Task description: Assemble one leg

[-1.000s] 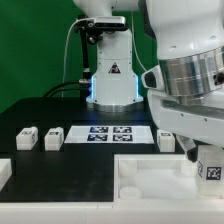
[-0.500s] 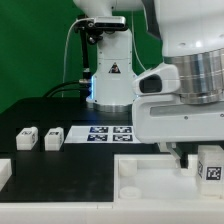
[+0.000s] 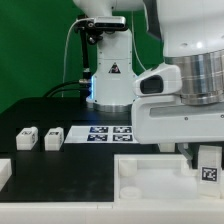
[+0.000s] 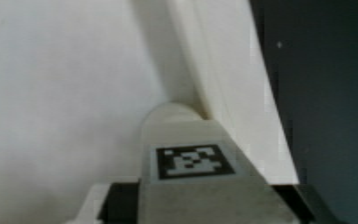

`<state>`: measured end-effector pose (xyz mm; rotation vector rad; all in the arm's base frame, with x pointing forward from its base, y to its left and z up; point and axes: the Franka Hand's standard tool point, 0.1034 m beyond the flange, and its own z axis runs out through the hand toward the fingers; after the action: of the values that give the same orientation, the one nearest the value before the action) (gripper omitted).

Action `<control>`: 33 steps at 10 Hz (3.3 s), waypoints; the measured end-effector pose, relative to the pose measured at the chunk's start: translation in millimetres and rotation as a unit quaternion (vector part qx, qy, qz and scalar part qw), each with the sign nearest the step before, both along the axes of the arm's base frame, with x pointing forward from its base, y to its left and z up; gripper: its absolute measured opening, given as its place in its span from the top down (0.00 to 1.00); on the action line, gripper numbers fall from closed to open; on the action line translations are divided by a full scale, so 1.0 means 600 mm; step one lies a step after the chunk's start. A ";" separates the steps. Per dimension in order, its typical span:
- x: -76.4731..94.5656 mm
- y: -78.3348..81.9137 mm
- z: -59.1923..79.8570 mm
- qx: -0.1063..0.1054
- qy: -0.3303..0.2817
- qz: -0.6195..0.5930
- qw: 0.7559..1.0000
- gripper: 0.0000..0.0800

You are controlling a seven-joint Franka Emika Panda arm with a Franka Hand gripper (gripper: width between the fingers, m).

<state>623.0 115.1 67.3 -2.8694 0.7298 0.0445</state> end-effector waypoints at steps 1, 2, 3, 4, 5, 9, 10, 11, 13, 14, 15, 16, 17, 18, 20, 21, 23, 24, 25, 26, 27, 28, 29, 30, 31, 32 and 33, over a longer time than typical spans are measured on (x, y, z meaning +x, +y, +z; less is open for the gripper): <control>0.001 0.000 0.000 0.002 0.008 -0.047 0.999 0.63; 0.002 0.001 0.000 0.006 0.023 -0.129 0.991 0.63; 0.004 0.003 0.001 0.007 0.040 -0.223 0.974 0.63; 0.005 0.006 0.001 0.010 0.058 -0.321 0.945 0.63; 0.008 0.003 -0.001 0.028 0.078 -0.407 0.910 0.63; 0.009 0.000 -0.003 0.041 0.093 -0.461 0.881 0.53; 0.008 0.001 -0.004 0.039 0.088 -0.431 0.897 0.36; 0.005 0.007 -0.004 0.033 0.081 -0.392 0.916 0.23; -0.003 0.014 -0.004 0.000 0.055 -0.217 0.975 0.20; -0.001 0.011 -0.004 0.002 0.046 -0.184 0.982 0.19; -0.001 0.009 -0.005 0.001 0.038 -0.136 0.990 0.19; -0.001 0.009 -0.005 0.000 0.031 -0.102 0.994 0.19; -0.001 0.008 -0.004 -0.004 0.019 -0.038 0.999 0.19; 0.000 0.009 0.003 -0.020 0.000 0.041 0.999 0.19; 0.004 0.007 0.004 -0.032 -0.035 0.154 0.987 0.19; 0.004 0.007 0.003 -0.031 -0.032 0.142 0.989 0.19; 0.003 0.007 0.003 -0.030 -0.026 0.102 0.994 0.54; 0.002 0.006 0.002 -0.029 -0.018 0.063 0.997 0.54; 0.002 0.004 0.001 -0.029 -0.009 0.008 1.000 0.63; 0.002 0.004 0.001 -0.027 -0.001 -0.042 0.999 0.63; 0.002 0.004 0.000 -0.022 0.011 -0.107 0.994 0.63; 0.001 0.007 0.000 -0.016 0.033 -0.225 0.974 0.63; 0.000 0.011 -0.001 -0.005 0.052 -0.320 0.946 0.63; 0.001 0.012 -0.001 0.011 0.069 -0.394 0.916 0.63; 0.004 0.012 -0.001 0.025 0.087 -0.465 0.881 0.63; 0.006 0.009 0.000 0.035 0.098 -0.507 0.856 0.63; 0.007 0.008 0.000 0.041 0.105 -0.531 0.840 0.63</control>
Offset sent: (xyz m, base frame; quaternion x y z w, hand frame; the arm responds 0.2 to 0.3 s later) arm 0.0258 0.0109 0.0137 0.0041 0.0668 0.4492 0.8909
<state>627.1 120.2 67.1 -1.9979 2.1551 0.2247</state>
